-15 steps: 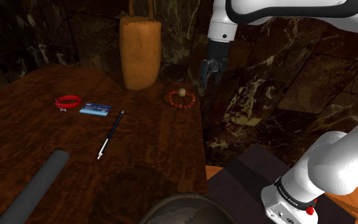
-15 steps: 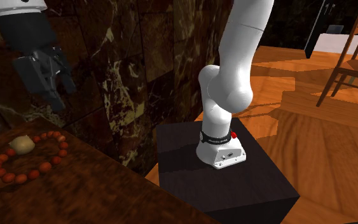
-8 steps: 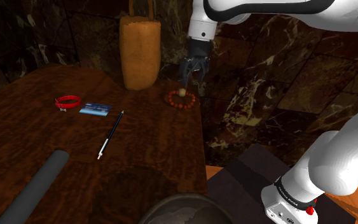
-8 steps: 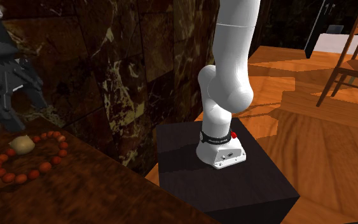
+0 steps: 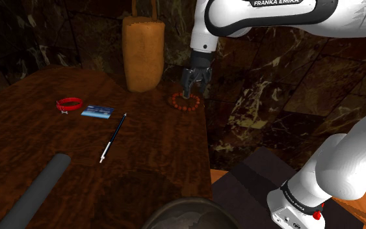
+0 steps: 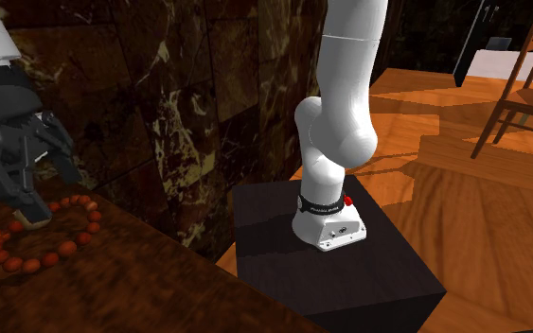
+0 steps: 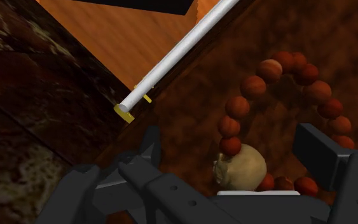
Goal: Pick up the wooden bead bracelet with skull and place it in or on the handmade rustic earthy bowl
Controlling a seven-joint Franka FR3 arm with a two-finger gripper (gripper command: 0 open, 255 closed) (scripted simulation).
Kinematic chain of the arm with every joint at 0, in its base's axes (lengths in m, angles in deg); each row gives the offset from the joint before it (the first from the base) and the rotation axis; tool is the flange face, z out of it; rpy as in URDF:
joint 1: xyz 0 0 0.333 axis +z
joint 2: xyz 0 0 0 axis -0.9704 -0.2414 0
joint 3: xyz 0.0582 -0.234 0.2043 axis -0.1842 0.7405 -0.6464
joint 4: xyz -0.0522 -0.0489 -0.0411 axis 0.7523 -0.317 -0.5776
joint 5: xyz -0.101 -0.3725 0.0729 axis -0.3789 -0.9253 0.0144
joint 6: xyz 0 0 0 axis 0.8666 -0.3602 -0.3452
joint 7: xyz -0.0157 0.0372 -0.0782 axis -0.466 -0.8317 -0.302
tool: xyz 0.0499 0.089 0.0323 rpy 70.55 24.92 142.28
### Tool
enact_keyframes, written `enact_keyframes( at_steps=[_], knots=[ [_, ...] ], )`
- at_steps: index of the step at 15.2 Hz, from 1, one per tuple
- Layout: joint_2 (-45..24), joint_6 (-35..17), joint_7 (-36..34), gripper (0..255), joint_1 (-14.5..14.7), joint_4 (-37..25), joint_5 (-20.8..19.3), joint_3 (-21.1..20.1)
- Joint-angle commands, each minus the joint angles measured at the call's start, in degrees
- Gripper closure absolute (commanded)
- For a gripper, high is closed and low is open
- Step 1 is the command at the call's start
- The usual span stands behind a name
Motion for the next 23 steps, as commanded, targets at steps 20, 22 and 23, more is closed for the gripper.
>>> enact_keyframes(
  at_steps=[20,22,23],
  knots=[
    [0.11,3.65,-0.46,255,-0.06,-3.58,-0.08,0.08],
    [0.08,5.17,-0.66,255,-0.08,-5.16,-0.12,0.11],
    [0.04,5.94,-0.77,255,-0.09,-5.97,-0.13,0.12]
  ],
)
